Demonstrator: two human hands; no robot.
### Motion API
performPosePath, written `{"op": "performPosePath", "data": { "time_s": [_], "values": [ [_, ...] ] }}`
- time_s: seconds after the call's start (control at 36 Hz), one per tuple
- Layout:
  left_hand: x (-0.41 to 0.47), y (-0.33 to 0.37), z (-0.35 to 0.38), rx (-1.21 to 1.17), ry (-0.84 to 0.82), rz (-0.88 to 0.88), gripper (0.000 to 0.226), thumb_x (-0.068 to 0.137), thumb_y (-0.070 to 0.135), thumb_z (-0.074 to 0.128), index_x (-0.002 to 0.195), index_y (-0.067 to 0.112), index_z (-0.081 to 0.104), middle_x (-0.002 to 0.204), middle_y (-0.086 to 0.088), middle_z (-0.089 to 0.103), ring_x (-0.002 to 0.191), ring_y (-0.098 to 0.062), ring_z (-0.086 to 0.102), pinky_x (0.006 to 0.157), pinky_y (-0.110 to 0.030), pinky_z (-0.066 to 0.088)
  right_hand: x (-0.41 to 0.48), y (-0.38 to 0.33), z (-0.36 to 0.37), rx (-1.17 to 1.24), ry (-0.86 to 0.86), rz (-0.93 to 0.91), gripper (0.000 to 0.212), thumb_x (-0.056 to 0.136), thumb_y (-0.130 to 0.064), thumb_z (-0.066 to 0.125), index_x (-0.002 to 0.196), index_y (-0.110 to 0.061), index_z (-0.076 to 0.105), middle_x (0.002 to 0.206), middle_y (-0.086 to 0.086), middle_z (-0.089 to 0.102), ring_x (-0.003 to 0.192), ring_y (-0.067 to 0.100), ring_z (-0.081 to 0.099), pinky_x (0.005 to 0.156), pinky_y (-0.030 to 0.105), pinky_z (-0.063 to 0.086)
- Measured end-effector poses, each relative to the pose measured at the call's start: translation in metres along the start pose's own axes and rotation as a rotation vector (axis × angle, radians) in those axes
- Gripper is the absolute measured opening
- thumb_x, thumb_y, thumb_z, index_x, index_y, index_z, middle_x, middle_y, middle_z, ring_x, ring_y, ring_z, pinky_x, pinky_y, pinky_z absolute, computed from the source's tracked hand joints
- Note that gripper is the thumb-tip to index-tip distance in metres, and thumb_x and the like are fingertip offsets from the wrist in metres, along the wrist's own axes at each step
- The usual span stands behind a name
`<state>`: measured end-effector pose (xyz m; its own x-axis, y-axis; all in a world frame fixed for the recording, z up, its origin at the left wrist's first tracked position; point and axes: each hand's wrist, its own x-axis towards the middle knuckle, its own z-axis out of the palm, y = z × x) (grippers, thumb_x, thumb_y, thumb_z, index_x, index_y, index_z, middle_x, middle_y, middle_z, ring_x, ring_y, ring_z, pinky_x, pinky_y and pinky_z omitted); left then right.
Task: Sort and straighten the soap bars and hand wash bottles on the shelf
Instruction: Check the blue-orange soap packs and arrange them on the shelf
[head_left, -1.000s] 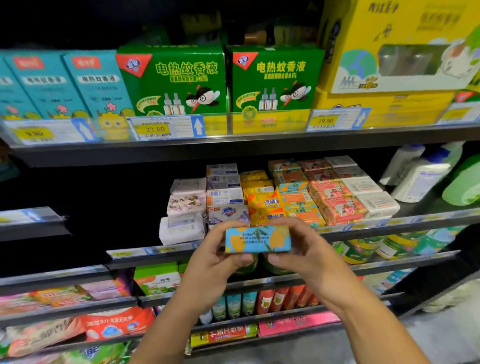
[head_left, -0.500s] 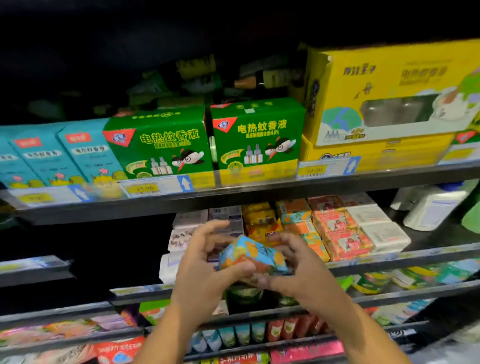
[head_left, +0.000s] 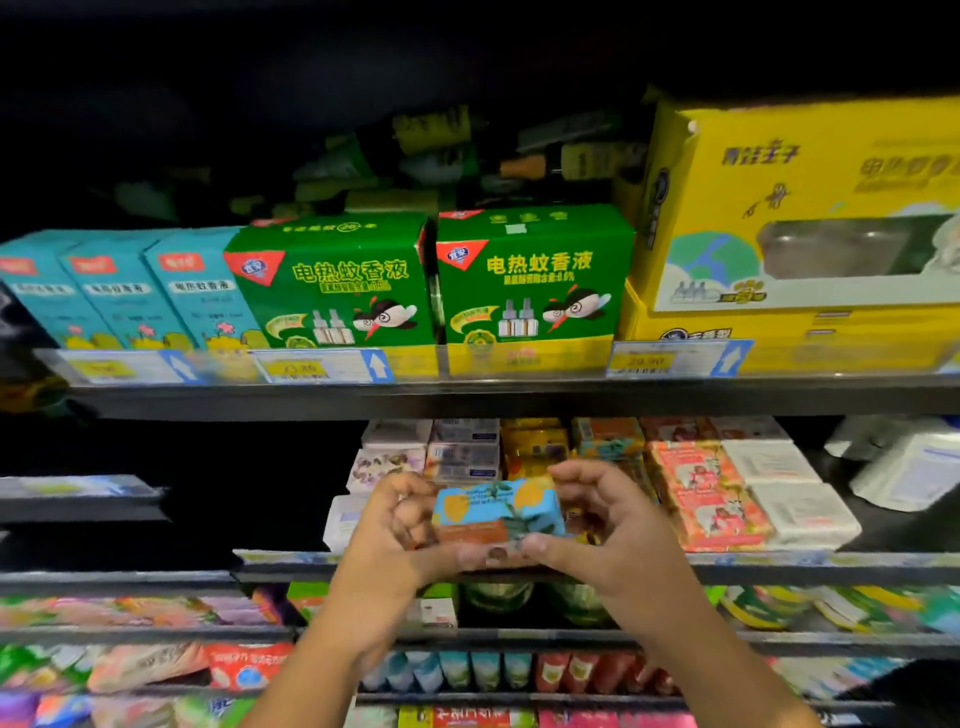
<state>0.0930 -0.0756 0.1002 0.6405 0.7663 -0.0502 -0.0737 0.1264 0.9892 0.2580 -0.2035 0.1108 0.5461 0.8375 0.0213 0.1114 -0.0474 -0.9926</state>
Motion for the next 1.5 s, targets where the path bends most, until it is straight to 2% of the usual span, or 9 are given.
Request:
{"op": "performPosePath", "data": {
  "time_s": [0.28, 0.39, 0.58, 0.72, 0.89, 1.03, 1.25, 1.36, 1.5],
  "values": [
    [0.004, -0.004, -0.002, 0.067, 0.056, -0.365, 0.037, 0.089, 0.031, 0.069, 0.111, 0.008, 0.052, 0.092, -0.027, 0.073, 0.047, -0.024, 0.062, 0.028, -0.018, 0.032, 0.013, 0.01, 0.009, 0.117, -0.199, 0.494, 0.033, 0.094, -0.04, 0.065, 0.113, -0.013, 0.065, 0.071, 0.003, 0.074, 0.055, 0.019, 0.064, 0.047, 0.025, 0.042],
    [0.002, -0.009, -0.011, 0.177, 0.051, -0.362, 0.032, 0.094, 0.036, 0.065, 0.114, 0.014, 0.052, 0.094, -0.017, 0.075, 0.048, -0.023, 0.062, 0.03, -0.019, 0.031, 0.021, 0.021, 0.015, 0.137, -0.241, 0.524, 0.026, 0.096, -0.039, 0.064, 0.116, -0.021, 0.061, 0.101, 0.011, 0.073, 0.05, 0.018, 0.059, 0.043, 0.025, 0.04],
    [-0.005, -0.001, -0.024, 0.174, 0.041, -0.161, 0.034, 0.095, 0.028, 0.062, 0.122, 0.049, 0.061, 0.123, 0.007, 0.065, 0.098, -0.029, 0.072, 0.061, -0.035, 0.059, 0.029, 0.017, 0.038, 0.338, -0.2, 0.502, 0.024, 0.096, -0.045, 0.058, 0.115, -0.032, 0.064, 0.109, 0.009, 0.073, 0.084, 0.031, 0.075, 0.069, 0.039, 0.06],
    [0.0, 0.001, -0.042, 0.182, 0.0, -0.037, 0.03, 0.091, 0.018, 0.073, 0.111, 0.038, 0.064, 0.118, 0.007, 0.065, 0.105, -0.025, 0.07, 0.089, -0.04, 0.058, 0.039, 0.002, 0.066, 0.51, -0.107, 0.481, 0.028, 0.094, -0.035, 0.064, 0.115, -0.016, 0.061, 0.112, 0.01, 0.071, 0.09, 0.026, 0.076, 0.079, 0.046, 0.061],
    [0.019, -0.002, -0.082, 0.518, 0.0, 0.103, 0.04, 0.061, 0.054, 0.078, 0.075, 0.033, 0.049, 0.09, 0.011, 0.063, 0.083, -0.008, 0.059, 0.072, -0.024, 0.048, 0.048, 0.003, 0.105, 0.148, -0.149, 0.266, 0.025, 0.081, -0.02, 0.081, 0.098, -0.028, 0.064, 0.106, 0.001, 0.072, 0.096, 0.015, 0.071, 0.086, 0.04, 0.06],
    [0.026, 0.004, -0.132, 0.764, -0.131, 0.053, 0.062, 0.063, 0.045, 0.092, 0.108, 0.045, 0.049, 0.108, 0.012, 0.066, 0.097, 0.0, 0.064, 0.075, -0.013, 0.047, 0.054, 0.013, 0.14, 0.095, -0.255, 0.137, 0.043, 0.06, -0.039, 0.082, 0.098, -0.048, 0.063, 0.112, 0.0, 0.072, 0.105, 0.017, 0.069, 0.094, 0.046, 0.057],
    [0.034, -0.026, -0.208, 0.988, 0.017, 0.06, 0.07, 0.071, 0.037, 0.089, 0.129, 0.026, 0.052, 0.116, 0.01, 0.049, 0.115, -0.012, 0.049, 0.102, -0.027, 0.039, 0.09, 0.036, 0.186, -0.372, -0.117, 0.004, 0.011, 0.099, -0.036, 0.06, 0.101, -0.044, 0.068, 0.117, -0.01, 0.062, 0.109, 0.012, 0.062, 0.087, 0.024, 0.048],
    [0.049, -0.052, -0.24, 1.025, 0.034, 0.089, 0.081, 0.072, 0.054, 0.075, 0.14, 0.016, 0.052, 0.131, 0.0, 0.049, 0.126, -0.026, 0.047, 0.108, -0.036, 0.039, 0.102, 0.061, 0.198, -0.995, -0.221, -0.153, 0.055, 0.093, -0.068, 0.041, 0.144, -0.045, 0.046, 0.148, -0.013, 0.039, 0.138, 0.018, 0.035, 0.112, 0.028, 0.031],
    [0.067, -0.055, -0.24, 1.096, 0.035, 0.013, 0.069, 0.095, 0.037, 0.065, 0.154, 0.027, 0.031, 0.156, -0.002, 0.029, 0.145, -0.023, 0.019, 0.111, -0.028, 0.026, 0.104, 0.076, 0.217, -1.17, -0.271, -0.205, 0.093, 0.08, -0.085, -0.007, 0.152, -0.043, 0.032, 0.163, -0.013, 0.023, 0.153, 0.022, 0.014, 0.121, 0.036, -0.004]
  ]
}}
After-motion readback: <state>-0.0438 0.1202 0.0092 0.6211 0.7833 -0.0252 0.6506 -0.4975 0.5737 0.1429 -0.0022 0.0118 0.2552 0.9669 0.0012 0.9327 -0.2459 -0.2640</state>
